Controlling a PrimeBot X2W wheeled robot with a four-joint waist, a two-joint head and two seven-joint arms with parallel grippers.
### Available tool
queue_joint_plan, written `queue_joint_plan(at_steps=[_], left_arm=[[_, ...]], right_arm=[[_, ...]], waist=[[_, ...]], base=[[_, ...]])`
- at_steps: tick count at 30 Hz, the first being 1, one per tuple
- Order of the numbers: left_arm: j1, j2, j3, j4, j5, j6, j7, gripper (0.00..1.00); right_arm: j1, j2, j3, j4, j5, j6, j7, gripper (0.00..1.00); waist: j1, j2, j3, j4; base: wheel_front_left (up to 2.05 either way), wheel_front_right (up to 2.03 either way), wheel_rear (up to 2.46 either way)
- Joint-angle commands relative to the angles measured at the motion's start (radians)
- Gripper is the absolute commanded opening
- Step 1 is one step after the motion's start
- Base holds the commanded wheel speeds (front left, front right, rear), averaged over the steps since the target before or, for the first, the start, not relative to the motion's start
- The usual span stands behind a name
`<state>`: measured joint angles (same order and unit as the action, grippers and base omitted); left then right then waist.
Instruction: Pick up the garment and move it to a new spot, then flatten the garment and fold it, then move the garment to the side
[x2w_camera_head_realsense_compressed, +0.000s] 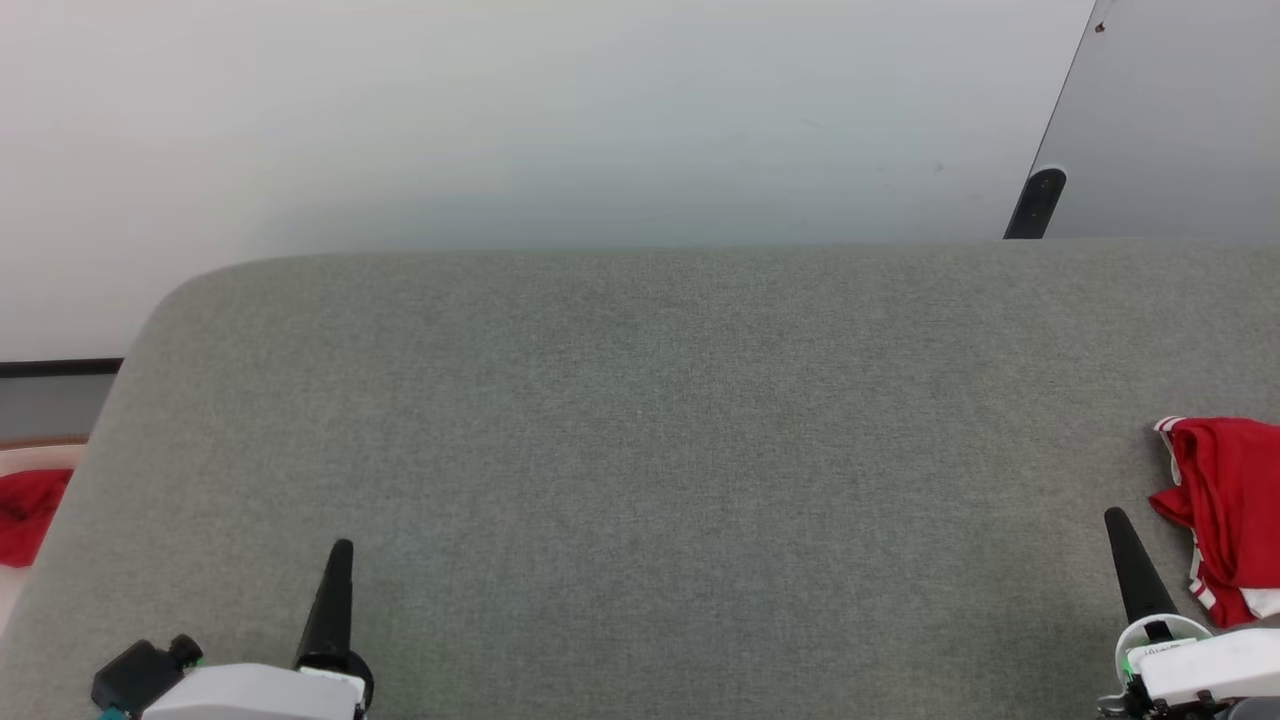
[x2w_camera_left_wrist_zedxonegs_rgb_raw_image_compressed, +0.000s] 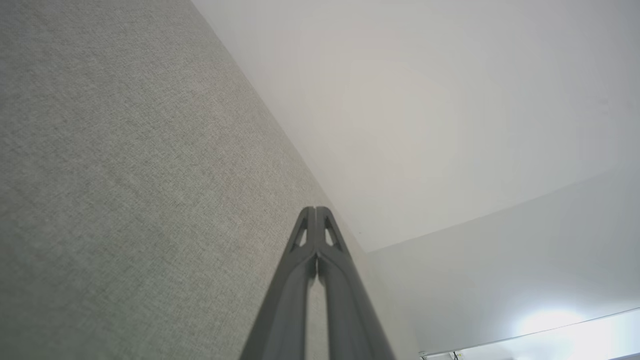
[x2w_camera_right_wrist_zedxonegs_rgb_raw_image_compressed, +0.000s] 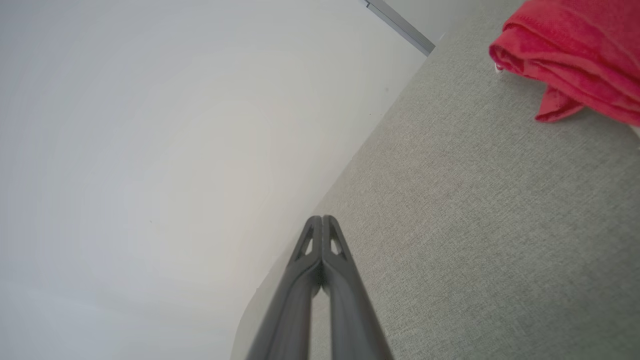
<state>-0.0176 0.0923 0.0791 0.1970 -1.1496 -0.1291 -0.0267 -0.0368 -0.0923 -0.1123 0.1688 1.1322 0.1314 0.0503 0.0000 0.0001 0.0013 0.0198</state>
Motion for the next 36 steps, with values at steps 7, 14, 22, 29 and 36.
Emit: queue_joint_plan(at_steps=[7, 14, 22, 29, 36], left_arm=[[-0.030, -0.005, 0.009, 0.000, -0.077, -0.002, 0.021, 0.00], [-0.040, -0.010, 0.013, 0.008, -0.137, -0.002, 0.039, 0.00], [-0.051, -0.015, 0.016, 0.016, -0.201, -0.002, 0.059, 0.00], [-0.060, -0.020, 0.020, 0.023, -0.253, -0.002, 0.075, 0.00], [-0.068, -0.025, 0.023, 0.028, -0.303, -0.002, 0.090, 0.00]], right_arm=[[-0.032, 0.005, -0.002, 0.005, 0.080, -0.001, 0.011, 0.00], [-0.041, 0.011, -0.002, 0.016, 0.142, -0.001, 0.019, 0.00], [-0.047, 0.017, -0.002, 0.027, 0.208, -0.001, 0.028, 0.00], [-0.054, 0.022, -0.002, 0.038, 0.262, -0.001, 0.037, 0.00], [-0.059, 0.027, -0.002, 0.047, 0.312, -0.001, 0.042, 0.00]], waist=[[0.0000, -0.0001, 0.000, -0.002], [0.0000, -0.0001, 0.000, -0.004], [0.0000, -0.0001, 0.001, -0.007], [0.0000, -0.0001, 0.001, -0.009], [0.0000, -0.0001, 0.001, -0.011]], base=[[0.00, 0.00, 0.00], [0.00, 0.00, 0.00], [0.00, 0.00, 0.00], [0.00, 0.00, 0.00], [0.00, 0.00, 0.00]])
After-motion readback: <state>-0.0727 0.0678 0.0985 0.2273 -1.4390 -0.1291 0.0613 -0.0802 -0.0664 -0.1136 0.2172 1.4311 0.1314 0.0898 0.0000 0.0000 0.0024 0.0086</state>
